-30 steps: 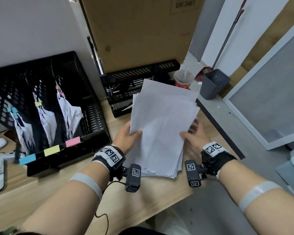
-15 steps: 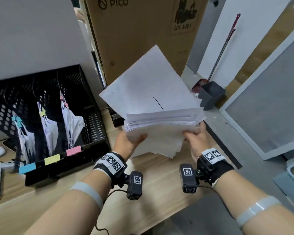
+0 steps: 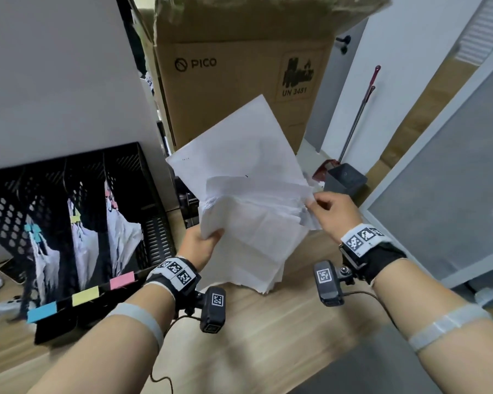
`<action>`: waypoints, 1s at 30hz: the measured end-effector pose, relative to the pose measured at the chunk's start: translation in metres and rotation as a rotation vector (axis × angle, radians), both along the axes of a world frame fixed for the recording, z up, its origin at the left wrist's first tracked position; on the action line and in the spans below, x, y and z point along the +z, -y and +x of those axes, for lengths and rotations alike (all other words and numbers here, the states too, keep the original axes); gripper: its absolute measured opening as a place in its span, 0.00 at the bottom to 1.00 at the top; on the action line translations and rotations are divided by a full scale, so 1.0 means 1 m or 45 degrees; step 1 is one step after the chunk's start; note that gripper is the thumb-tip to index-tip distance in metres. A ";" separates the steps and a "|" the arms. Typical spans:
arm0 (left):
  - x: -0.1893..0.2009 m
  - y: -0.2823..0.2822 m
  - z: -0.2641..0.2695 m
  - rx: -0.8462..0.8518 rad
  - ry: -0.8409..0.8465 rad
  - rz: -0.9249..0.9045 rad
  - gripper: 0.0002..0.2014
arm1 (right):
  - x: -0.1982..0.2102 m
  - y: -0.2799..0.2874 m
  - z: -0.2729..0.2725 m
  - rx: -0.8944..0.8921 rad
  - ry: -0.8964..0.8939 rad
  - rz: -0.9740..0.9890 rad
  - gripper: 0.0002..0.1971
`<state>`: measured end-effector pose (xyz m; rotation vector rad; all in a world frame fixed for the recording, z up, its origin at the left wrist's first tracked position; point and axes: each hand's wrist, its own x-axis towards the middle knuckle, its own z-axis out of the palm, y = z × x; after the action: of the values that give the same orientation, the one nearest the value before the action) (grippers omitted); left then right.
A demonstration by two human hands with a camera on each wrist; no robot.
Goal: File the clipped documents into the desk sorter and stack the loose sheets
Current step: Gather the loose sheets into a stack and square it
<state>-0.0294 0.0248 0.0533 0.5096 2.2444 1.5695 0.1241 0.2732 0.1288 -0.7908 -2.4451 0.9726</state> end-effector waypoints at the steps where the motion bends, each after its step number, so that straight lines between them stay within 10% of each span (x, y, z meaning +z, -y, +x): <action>1: 0.001 0.001 -0.002 0.005 -0.005 -0.002 0.08 | -0.002 -0.003 -0.001 -0.033 -0.008 -0.006 0.08; 12: -0.002 0.005 -0.023 0.219 0.162 -0.062 0.06 | -0.007 -0.040 0.024 -0.613 -0.036 -0.141 0.06; 18: -0.050 -0.005 -0.041 0.216 0.349 0.029 0.11 | -0.021 -0.027 0.053 -0.589 0.068 -0.298 0.16; 30: -0.023 -0.019 0.012 0.019 0.488 0.181 0.09 | -0.093 0.039 0.059 -0.359 0.545 -0.403 0.13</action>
<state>-0.0173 0.0442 0.0307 0.2047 1.8638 1.6783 0.1828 0.2344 0.0363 -1.5468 -2.4431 1.1915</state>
